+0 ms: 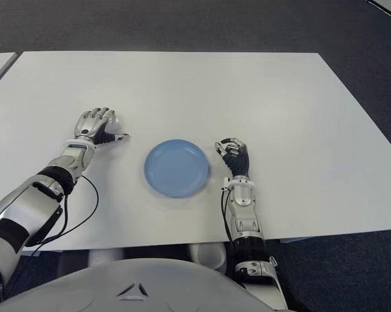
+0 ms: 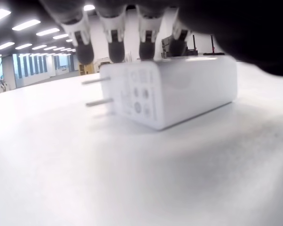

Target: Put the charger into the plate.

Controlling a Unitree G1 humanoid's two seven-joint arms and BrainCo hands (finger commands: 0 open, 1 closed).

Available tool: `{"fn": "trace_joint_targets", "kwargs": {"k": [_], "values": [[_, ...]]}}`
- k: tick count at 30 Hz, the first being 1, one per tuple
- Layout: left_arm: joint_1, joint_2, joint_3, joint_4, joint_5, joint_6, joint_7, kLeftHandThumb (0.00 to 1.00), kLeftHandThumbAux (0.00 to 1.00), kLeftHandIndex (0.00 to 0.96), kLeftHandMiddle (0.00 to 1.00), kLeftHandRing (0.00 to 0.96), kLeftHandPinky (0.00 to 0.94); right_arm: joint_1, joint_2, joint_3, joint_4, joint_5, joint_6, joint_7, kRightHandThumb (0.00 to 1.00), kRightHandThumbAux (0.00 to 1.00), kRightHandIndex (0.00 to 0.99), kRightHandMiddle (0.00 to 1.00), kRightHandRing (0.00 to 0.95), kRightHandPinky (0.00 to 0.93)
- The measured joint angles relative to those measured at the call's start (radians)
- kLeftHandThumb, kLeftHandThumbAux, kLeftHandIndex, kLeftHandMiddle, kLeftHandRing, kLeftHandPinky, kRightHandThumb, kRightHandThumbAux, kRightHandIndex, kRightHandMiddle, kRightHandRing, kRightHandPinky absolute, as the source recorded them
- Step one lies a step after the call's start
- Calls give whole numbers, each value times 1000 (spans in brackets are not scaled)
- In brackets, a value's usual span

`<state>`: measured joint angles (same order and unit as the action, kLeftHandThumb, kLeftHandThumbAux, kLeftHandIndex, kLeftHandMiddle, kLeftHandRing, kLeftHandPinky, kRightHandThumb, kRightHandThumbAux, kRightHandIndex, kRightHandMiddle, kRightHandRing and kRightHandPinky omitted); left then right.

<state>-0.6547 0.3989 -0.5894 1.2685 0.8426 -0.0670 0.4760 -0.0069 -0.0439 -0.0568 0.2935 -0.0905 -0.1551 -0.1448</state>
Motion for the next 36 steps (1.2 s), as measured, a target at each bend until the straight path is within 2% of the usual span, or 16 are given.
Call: {"fn": "trace_joint_targets", "kwargs": {"k": [10,18,24,26,28,29,30,33,36], "values": [[-3,1,-10,1,-20,-2,-17,515,215,0,0,0,0,-1,2,-2,-6,0,16,-1,705,728,435,814,833,847],[-2,3,-10,1,-37,-7,-19,529,272,0,0,0,0,-1,2,-3,-6,1,16,0,705,728,435,813,834,848],[4,3,11,2,-71,-17,-18,615,368,0,1,0,21,-1,2,-3,-6,1,15,0,706,728,436,813,834,848],[8,2,26,2,-89,-19,-13,665,391,0,35,46,96,-1,2,-3,-6,1,15,0,706,728,436,812,833,848],[15,-1,41,3,-107,-19,3,736,420,41,120,161,248,-1,2,-3,-7,1,15,0,706,728,436,811,833,848],[19,-3,51,5,-118,-19,15,758,429,73,154,197,278,-1,2,-3,-7,1,15,1,706,728,436,812,833,848],[24,-5,64,6,-129,-20,33,799,445,143,228,261,322,-1,2,-4,-7,1,15,1,706,728,436,812,833,849],[47,-13,95,7,-161,-27,91,890,530,262,378,357,371,-1,1,-5,-7,2,15,2,705,728,436,812,834,850],[60,-15,118,9,-183,-42,142,938,583,350,453,439,420,-1,1,-6,-7,1,15,3,705,728,436,812,833,848]]}}
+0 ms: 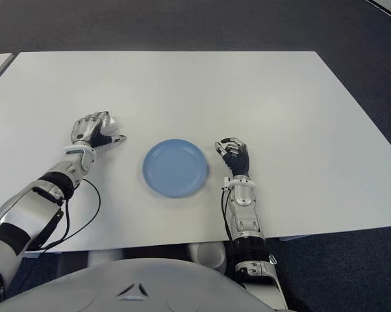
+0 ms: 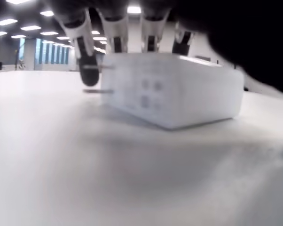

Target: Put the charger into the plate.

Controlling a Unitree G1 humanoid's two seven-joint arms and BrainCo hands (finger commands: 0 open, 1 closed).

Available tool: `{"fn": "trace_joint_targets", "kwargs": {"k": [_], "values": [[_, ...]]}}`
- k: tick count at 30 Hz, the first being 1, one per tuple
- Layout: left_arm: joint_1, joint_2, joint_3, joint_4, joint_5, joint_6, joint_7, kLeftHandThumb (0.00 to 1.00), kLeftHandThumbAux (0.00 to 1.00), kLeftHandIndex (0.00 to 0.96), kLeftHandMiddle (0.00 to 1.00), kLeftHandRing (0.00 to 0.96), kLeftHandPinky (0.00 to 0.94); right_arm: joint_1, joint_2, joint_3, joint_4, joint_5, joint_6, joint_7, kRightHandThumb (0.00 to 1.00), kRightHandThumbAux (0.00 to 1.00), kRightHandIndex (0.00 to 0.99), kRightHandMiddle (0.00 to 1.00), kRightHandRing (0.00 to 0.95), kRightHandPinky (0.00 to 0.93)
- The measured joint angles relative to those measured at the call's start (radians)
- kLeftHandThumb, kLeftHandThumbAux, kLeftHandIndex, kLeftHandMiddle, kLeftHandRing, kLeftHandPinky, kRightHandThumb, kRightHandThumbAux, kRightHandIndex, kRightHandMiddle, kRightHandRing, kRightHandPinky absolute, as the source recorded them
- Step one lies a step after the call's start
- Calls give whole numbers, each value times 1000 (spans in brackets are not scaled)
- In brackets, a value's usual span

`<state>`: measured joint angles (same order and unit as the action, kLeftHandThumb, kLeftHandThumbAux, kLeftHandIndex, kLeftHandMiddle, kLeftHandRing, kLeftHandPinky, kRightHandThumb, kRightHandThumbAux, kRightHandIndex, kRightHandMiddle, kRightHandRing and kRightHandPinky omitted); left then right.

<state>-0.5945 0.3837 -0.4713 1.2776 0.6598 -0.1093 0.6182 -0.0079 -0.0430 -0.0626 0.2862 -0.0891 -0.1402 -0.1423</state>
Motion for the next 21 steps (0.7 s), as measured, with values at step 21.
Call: {"fn": "trace_joint_targets", "kwargs": {"k": [21], "values": [[27,-1,81,25,-56,-18,140,950,651,401,483,511,669,1,-4,-4,-3,0,2,1,705,728,435,811,834,851]]}}
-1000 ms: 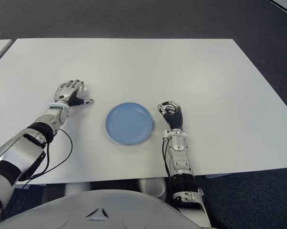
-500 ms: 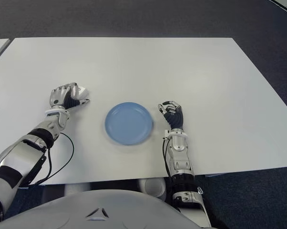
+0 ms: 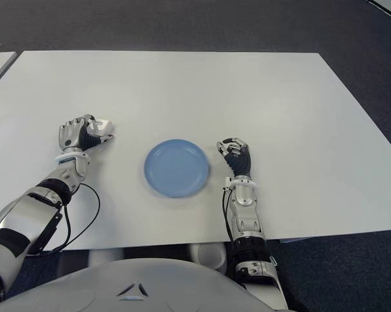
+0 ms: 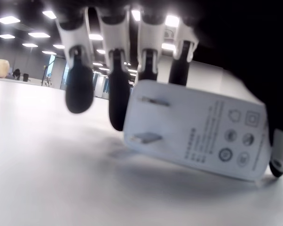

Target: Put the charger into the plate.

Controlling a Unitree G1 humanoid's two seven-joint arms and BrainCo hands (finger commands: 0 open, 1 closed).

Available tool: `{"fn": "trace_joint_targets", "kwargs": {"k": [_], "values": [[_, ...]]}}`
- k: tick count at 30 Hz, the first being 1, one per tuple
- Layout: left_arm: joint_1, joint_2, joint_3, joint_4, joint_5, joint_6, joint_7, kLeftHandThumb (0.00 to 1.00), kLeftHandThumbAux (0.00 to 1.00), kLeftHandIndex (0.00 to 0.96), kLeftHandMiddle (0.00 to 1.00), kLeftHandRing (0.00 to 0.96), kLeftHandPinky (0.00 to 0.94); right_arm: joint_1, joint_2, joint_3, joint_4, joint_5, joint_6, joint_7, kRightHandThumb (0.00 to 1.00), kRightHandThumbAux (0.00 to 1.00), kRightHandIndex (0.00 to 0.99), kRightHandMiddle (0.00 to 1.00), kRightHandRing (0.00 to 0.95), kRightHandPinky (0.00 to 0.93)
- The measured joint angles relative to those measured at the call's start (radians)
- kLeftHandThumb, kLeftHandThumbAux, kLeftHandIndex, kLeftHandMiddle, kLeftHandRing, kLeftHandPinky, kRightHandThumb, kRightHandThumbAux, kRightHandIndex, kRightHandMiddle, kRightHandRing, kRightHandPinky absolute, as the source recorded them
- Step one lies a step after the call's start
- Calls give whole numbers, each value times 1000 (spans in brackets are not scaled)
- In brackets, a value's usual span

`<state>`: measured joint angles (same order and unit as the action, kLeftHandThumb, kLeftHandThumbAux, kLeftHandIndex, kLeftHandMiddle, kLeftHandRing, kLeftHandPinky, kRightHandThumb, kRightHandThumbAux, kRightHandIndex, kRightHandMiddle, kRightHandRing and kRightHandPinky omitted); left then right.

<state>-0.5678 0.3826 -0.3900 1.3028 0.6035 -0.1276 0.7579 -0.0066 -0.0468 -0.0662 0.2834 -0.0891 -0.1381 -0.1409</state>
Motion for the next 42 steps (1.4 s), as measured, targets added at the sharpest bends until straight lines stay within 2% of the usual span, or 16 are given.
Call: {"fn": "trace_joint_targets", "kwargs": {"k": [20,21,23,26,42], "values": [[4,0,29,3,-18,-48,-3,948,655,391,470,512,676,0,-5,0,-2,1,-2,7,705,727,436,809,833,849],[4,0,31,3,-21,-50,-5,967,656,395,473,517,598,1,-5,0,-2,1,-1,7,705,727,435,808,831,846],[3,0,35,3,-26,-51,-12,983,658,394,469,515,531,1,-6,0,-2,0,-1,8,704,728,435,808,830,846],[3,0,41,3,-34,-54,-16,994,659,390,463,510,486,1,-6,1,-2,0,-1,8,704,728,435,807,830,848],[0,-3,57,-20,-37,-82,-18,1000,664,368,455,493,475,0,-5,2,-1,-1,-2,3,705,727,436,813,838,853]]}}
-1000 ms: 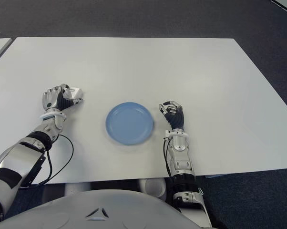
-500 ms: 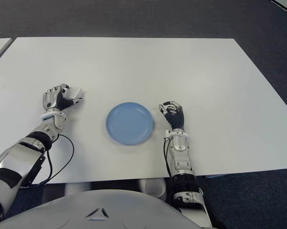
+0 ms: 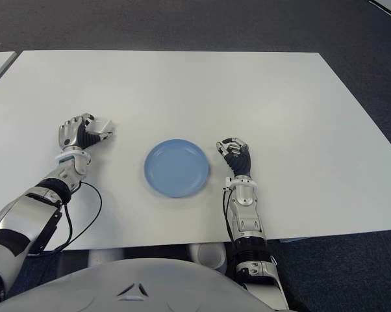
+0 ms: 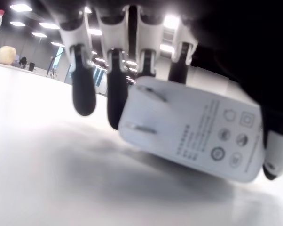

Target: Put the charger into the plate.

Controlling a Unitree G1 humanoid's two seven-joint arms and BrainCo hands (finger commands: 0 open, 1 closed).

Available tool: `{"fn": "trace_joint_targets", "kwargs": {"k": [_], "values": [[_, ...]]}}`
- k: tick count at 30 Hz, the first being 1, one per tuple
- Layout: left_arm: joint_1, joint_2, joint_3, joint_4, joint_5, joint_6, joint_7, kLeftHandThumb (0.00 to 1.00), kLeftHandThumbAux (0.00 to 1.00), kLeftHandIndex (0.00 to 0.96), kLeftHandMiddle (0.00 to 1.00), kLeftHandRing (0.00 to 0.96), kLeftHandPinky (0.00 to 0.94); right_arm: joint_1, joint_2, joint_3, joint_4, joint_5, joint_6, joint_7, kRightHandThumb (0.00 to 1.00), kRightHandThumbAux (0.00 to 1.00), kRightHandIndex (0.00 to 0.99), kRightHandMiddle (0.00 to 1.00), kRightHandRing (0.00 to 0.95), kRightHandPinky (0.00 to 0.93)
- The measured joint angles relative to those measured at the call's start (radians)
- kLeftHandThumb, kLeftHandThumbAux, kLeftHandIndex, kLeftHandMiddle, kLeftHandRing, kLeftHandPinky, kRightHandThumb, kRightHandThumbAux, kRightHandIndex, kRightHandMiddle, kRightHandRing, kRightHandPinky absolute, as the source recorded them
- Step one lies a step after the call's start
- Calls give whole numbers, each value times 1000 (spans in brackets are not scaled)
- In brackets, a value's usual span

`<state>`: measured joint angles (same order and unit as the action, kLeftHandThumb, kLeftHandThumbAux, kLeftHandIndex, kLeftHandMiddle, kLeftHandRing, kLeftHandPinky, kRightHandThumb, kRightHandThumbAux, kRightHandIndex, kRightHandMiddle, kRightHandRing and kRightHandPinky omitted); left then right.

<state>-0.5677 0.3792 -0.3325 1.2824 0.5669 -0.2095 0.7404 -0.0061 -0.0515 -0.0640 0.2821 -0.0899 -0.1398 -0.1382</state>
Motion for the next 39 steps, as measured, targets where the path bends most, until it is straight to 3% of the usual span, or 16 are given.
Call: {"fn": "trace_joint_targets", "kwargs": {"k": [8,18,26,39], "values": [[3,0,-2,-68,3,-26,1,1000,663,366,463,492,482,0,0,2,0,-1,0,-4,705,727,436,814,836,849],[26,-1,-12,-275,48,-32,23,1000,661,373,484,506,469,-1,1,3,0,-1,0,-7,705,728,435,811,834,850],[87,-17,-37,-499,94,-33,26,1000,658,385,504,526,451,-1,0,4,1,-1,1,-6,703,729,434,815,829,835],[204,-63,-49,-793,129,0,-78,1000,658,386,509,528,450,-1,-1,11,1,-4,-6,-6,706,728,436,813,836,848]]}}
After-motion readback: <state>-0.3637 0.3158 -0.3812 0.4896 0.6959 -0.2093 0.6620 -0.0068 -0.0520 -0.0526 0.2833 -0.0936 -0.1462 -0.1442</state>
